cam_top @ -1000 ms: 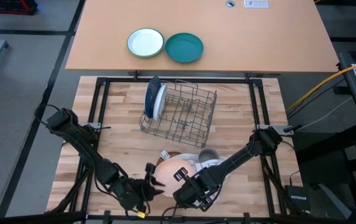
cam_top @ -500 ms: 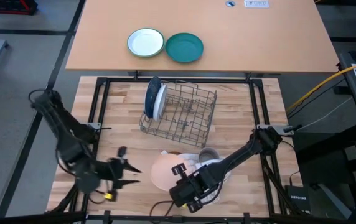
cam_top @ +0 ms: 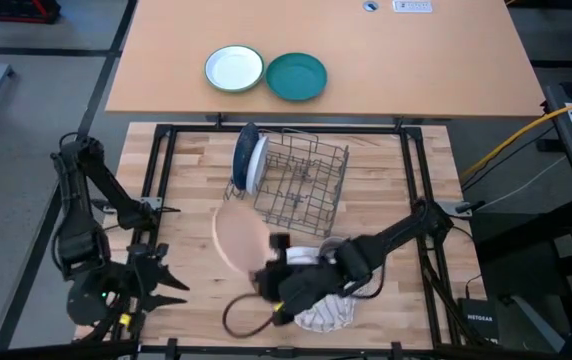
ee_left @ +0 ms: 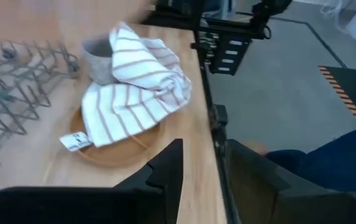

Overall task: Sort dishes
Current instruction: Put the light orange plate into the dish rack

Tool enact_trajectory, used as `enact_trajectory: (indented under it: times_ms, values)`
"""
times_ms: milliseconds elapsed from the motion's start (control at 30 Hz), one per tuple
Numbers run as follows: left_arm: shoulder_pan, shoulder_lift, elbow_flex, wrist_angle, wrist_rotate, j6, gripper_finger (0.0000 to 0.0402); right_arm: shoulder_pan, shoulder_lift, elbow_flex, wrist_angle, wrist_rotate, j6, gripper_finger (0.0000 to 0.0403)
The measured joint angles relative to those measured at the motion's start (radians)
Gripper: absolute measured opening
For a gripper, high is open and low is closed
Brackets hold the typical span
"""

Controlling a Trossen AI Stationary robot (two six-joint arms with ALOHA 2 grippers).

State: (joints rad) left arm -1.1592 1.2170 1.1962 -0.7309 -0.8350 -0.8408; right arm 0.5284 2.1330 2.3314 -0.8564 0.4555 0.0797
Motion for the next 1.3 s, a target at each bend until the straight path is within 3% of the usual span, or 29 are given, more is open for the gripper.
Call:
enact_trajectory:
  times_ms: [200,333,600,700,933,1033,1133,1300]
  values:
    - [-0.085,0.004,-0.020,0.006,-0.051,-0.078,0.0096,-0.015,-0.070,0.019,0.045,0.264,0.024,0.0008]
    - [-0.134,0.016,-0.020,0.008,-0.120,-0.077,0.0087,-0.040,-0.091,0.019,0.093,0.367,0.026,0.0008]
    - [-0.202,0.038,-0.020,0.008,-0.181,-0.090,0.0073,-0.150,-0.096,0.019,0.102,0.390,0.110,0.0008]
    - [-0.226,0.050,-0.020,0.008,-0.181,-0.116,0.0069,-0.189,-0.109,0.019,0.102,0.354,0.132,0.0008]
    - [-0.262,0.071,-0.021,0.007,-0.181,-0.174,0.0059,-0.222,-0.244,0.018,0.081,0.402,0.110,0.0008]
    - [-0.265,0.072,-0.020,0.008,-0.181,-0.178,0.0055,-0.207,-0.307,0.019,-0.032,0.437,0.106,0.0008]
    - [-0.265,0.073,-0.021,0.008,-0.181,-0.173,0.0050,-0.162,-0.339,0.008,-0.239,0.516,0.215,0.0008]
    - [-0.265,0.073,-0.021,0.008,-0.181,-0.147,0.0043,-0.082,-0.338,-0.083,-0.668,0.661,0.674,0.0008]
